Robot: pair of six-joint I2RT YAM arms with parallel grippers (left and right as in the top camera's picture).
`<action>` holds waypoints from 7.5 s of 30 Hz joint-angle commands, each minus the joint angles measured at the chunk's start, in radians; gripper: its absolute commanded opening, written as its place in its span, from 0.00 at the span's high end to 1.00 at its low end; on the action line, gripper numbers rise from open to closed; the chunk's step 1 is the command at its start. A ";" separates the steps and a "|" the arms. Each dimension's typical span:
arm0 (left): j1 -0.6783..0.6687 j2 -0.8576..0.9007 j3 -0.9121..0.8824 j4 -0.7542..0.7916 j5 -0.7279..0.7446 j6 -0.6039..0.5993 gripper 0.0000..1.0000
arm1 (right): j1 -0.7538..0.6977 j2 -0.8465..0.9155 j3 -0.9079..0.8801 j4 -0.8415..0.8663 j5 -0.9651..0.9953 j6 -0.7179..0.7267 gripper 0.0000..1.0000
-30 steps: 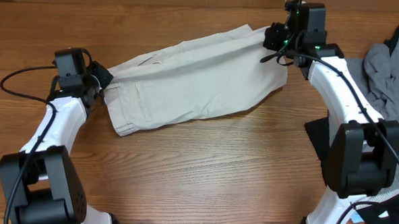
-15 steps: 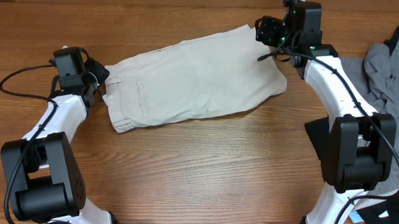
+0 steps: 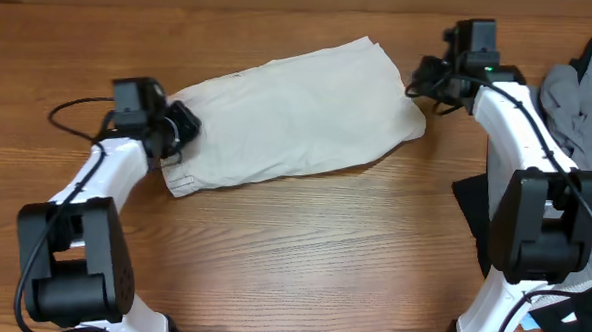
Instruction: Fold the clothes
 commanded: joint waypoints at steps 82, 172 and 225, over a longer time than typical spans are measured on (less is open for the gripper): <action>0.083 0.438 0.309 -0.492 0.217 0.522 0.40 | 0.003 -0.003 0.151 -0.564 0.074 0.052 0.41; 0.020 0.238 0.988 -1.138 0.478 0.466 0.96 | 0.234 0.060 0.177 -0.442 -0.068 -0.062 0.96; -0.568 0.261 0.985 -0.827 0.080 0.096 0.60 | 0.134 0.062 -0.196 -0.303 -0.068 -0.159 0.96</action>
